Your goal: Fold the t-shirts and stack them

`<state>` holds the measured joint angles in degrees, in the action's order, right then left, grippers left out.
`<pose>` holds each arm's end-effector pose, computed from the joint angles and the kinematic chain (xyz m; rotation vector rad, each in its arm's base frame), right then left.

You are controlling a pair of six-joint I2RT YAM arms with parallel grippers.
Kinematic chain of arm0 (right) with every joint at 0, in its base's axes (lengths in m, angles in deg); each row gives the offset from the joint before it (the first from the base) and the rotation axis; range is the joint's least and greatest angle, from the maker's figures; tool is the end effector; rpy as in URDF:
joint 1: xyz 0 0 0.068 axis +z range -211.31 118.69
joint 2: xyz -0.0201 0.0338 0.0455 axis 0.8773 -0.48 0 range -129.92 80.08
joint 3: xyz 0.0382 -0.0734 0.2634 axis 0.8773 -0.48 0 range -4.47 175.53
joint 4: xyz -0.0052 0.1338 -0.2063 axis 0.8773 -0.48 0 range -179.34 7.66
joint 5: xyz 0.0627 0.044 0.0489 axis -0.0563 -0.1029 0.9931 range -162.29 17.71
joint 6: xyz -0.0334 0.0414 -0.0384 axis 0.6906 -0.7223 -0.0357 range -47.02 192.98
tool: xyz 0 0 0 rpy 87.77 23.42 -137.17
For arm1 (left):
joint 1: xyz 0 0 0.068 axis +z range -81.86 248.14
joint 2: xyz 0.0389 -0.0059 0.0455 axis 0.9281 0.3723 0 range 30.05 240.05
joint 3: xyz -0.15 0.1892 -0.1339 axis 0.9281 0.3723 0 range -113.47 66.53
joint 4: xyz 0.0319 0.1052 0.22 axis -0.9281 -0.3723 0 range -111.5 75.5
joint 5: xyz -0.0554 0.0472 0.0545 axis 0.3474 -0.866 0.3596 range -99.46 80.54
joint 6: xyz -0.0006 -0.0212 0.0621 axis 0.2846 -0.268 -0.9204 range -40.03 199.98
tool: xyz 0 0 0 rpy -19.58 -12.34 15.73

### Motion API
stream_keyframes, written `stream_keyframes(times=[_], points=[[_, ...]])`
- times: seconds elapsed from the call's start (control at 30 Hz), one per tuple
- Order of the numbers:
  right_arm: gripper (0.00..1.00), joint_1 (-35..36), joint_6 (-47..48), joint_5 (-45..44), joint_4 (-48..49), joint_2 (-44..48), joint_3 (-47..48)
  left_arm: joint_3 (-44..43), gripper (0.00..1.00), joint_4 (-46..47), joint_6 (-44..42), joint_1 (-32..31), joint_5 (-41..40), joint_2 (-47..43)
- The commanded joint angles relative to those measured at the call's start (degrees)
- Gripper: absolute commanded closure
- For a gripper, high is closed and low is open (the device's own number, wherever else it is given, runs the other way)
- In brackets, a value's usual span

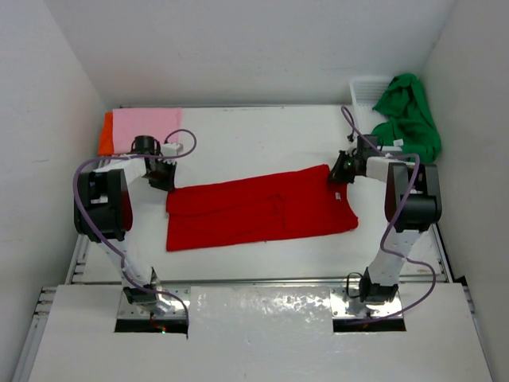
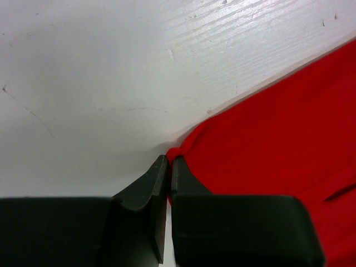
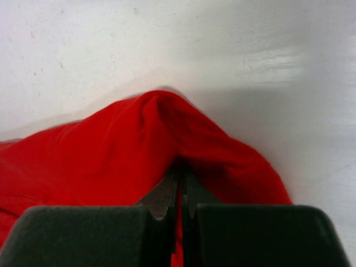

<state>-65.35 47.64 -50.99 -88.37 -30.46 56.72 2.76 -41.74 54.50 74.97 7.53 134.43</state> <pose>0.3778 -0.0078 0.1293 0.5017 2.5028 0.6177 0.3447 0.0262 0.1551 0.5115 2.6324 -0.2387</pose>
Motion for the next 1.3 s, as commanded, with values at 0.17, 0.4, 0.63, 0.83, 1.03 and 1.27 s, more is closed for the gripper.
stream_keyframes(times=[0.17,0.4,0.63,0.83,1.03,1.27], points=[[1.00,-0.1,-6.0,1.0,6.5,-5.9,5.8,-2.4,1.00,0.8,-0.6,0.7,-0.2,0.9],[1.00,-0.4,-9.1,-8.8,10.4,-6.0,8.0,-2.2,1.00,1.1,-1.2,0.7,-1.1,0.9],[1.00,-0.4,-7.7,-15.8,6.9,-9.5,16.8,-2.1,1.00,1.1,-1.5,0.7,-1.3,0.8],[1.00,-0.4,-2.7,-17.3,1.0,-10.0,22.0,-2.2,1.00,1.1,-1.3,0.7,-1.1,1.1],[0.96,1.7,2.7,-13.5,-3.0,-3.1,20.5,-2.8,1.00,0.9,-1.0,0.7,-0.8,1.1],[0.56,2.6,4.2,-16.3,-15.5,10.5,13.2,-1.5,1.00,1.2,-1.2,0.7,-1.0,-0.3]])
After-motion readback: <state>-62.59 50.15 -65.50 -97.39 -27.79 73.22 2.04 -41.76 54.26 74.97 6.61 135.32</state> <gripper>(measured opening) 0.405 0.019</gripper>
